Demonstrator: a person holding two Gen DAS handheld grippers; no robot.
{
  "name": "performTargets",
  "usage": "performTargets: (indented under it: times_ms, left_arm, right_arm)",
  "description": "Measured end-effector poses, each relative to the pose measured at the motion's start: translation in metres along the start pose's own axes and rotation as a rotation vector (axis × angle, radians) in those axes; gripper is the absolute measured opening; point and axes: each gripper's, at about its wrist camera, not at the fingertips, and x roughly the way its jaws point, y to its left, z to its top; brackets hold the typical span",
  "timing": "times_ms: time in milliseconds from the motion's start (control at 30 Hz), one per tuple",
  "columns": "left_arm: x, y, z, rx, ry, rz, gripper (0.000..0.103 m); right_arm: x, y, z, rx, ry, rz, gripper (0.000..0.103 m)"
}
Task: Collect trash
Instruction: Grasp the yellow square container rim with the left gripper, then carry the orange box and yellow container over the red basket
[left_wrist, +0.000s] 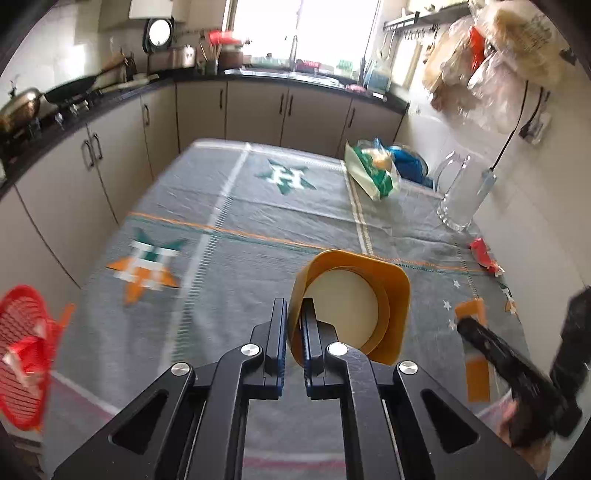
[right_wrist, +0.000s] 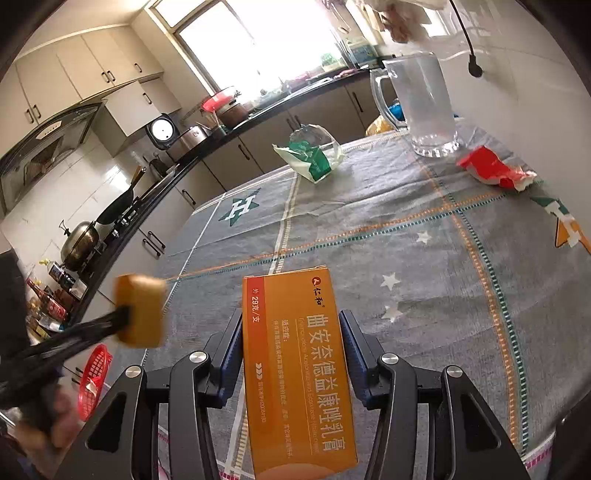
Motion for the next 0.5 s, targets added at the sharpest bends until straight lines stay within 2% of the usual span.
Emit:
performTargets:
  times_ms: [233, 500]
  left_arm:
    - [-0.056, 0.046, -0.004, -0.003, -0.043, 0.041, 0.007]
    - [-0.091, 0.082, -0.001, -0.014, -0.08, 0.07, 0.007]
  right_arm:
    - [0.005, 0.013, -0.004, -0.044, 0.002, 0.028, 0.053]
    - [0.0, 0.024, -0.001, -0.033, -0.006, 0.07, 0.053]
